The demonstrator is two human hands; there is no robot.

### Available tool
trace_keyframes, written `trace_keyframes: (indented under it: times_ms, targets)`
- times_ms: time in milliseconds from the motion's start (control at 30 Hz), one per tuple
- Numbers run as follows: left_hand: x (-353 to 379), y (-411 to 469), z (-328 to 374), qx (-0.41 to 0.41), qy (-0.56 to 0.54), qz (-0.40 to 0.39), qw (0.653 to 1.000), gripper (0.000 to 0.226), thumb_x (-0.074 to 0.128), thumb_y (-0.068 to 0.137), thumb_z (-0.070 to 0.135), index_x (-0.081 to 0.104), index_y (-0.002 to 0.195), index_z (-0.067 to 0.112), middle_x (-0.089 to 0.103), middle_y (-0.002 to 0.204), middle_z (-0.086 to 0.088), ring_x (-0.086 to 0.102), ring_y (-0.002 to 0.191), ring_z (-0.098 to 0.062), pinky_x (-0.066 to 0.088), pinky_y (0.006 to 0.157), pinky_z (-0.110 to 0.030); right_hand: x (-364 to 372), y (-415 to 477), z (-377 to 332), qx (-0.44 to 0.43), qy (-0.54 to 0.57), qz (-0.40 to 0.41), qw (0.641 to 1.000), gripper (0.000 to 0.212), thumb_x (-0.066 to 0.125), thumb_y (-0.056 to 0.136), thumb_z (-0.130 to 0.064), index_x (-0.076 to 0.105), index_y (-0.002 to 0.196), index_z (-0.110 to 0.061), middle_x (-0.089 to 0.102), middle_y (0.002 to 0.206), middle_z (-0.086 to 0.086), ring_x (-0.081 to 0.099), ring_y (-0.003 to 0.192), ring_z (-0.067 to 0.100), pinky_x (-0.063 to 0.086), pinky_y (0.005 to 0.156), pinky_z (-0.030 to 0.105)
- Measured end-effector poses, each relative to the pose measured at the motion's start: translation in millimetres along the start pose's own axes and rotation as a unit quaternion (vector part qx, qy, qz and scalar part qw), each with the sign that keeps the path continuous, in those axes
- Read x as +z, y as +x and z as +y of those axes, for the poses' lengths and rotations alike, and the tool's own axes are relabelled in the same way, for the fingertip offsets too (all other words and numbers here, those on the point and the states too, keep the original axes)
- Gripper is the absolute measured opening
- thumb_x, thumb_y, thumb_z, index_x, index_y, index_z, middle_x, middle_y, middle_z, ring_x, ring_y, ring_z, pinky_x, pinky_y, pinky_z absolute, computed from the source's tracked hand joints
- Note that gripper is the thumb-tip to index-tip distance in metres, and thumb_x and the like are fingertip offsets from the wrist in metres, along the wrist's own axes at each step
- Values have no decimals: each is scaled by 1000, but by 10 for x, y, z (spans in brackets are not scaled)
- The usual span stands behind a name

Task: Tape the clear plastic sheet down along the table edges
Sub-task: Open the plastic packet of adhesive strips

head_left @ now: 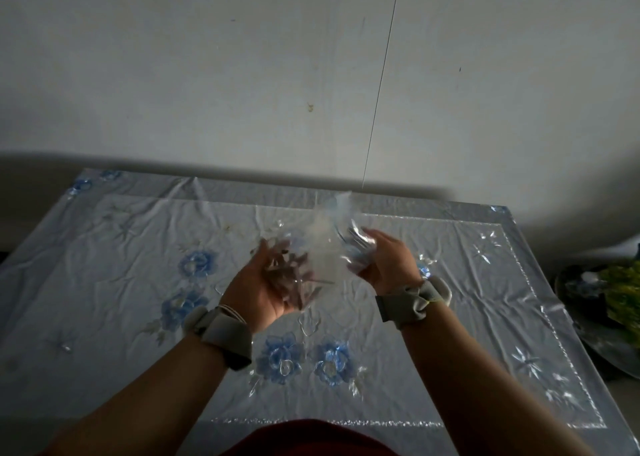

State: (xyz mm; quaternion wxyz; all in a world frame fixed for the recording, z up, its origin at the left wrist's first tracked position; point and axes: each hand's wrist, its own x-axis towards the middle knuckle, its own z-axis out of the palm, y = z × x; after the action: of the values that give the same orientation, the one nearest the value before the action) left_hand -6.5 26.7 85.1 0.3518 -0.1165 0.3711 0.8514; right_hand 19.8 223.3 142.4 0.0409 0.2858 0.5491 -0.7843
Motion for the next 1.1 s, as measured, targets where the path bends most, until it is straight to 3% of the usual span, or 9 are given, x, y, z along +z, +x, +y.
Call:
trace_keyframes:
  times_ms: [133, 267, 400, 467, 567, 700, 800, 967, 1100]
  targets:
    - [2, -56, 20, -15, 184, 64, 981, 30, 51, 87, 43, 60, 104, 20, 65, 90, -10, 64, 70, -26, 44, 62, -30, -303, 168, 441, 138, 72, -19, 988, 23, 40, 96, -12, 61, 88, -10, 58, 85, 6, 61, 66, 16, 49, 60, 28]
    - [105, -98, -45, -17, 338, 118, 934, 36, 45, 92, 45, 64, 105, 18, 68, 88, -11, 63, 70, -21, 51, 63, -29, -390, 134, 890, 217, 136, -17, 967, 23, 43, 95, -25, 61, 102, -12, 59, 99, 8, 56, 87, 22, 45, 75, 38]
    - [215, -76, -85, 39, 612, 141, 777, 53, 29, 95, 49, 59, 117, 11, 66, 113, -11, 60, 102, -21, 38, 87, -26, -333, 97, 1250, 214, 160, -34, 963, 47, 45, 90, -51, 60, 108, -10, 60, 108, 12, 57, 95, 28, 47, 84, 43]
    - [307, -71, -106, 20, 657, 133, 742, 57, 24, 95, 50, 57, 118, 10, 61, 122, -11, 55, 113, -25, 38, 92, -29, -312, 77, 1360, 212, 198, -59, 955, 63, 43, 86, -61, 55, 119, -8, 59, 117, 17, 56, 102, 34, 46, 91, 48]
    - [445, -67, -122, 18, 707, 113, 698, 61, 19, 96, 50, 61, 108, 8, 65, 98, -13, 61, 96, -25, 41, 81, -29, -333, 86, 1438, 208, 230, -62, 949, 63, 45, 82, -64, 55, 114, -11, 64, 96, 9, 65, 81, 27, 51, 77, 42]
    - [558, -51, -139, 39, 739, 86, 667, 52, 22, 97, 47, 46, 61, 17, 65, 92, -23, 63, 89, -33, 38, 68, -29, -365, 96, 1486, 200, 232, -81, 949, 64, 40, 85, -66, 64, 116, -15, 67, 110, 12, 63, 102, 33, 44, 98, 55]
    - [620, -54, -135, 77, 761, 80, 639, 51, 25, 96, 47, 42, 59, 17, 62, 79, -22, 57, 69, -28, 41, 67, -30, -361, 81, 1497, 198, 245, -78, 946, 58, 46, 84, -64, 72, 101, -15, 72, 91, 13, 70, 81, 32, 54, 78, 48]
    - [694, -47, -116, 168, 755, 68, 631, 50, 32, 95, 46, 36, 52, 20, 46, 54, -2, 49, 59, -22, 42, 63, -32, -337, 58, 1460, 193, 235, -77, 949, 59, 48, 78, -65, 74, 76, -12, 69, 76, 12, 65, 72, 28, 47, 75, 38]
    - [727, -19, -134, 242, 741, 42, 625, 50, 39, 93, 45, 37, 51, 17, 37, 47, 4, 39, 46, -13, 32, 49, -28, -291, 76, 1389, 201, 246, -110, 942, 53, 56, 79, -56, 59, 106, -10, 53, 87, 1, 47, 80, 13, 33, 75, 24]
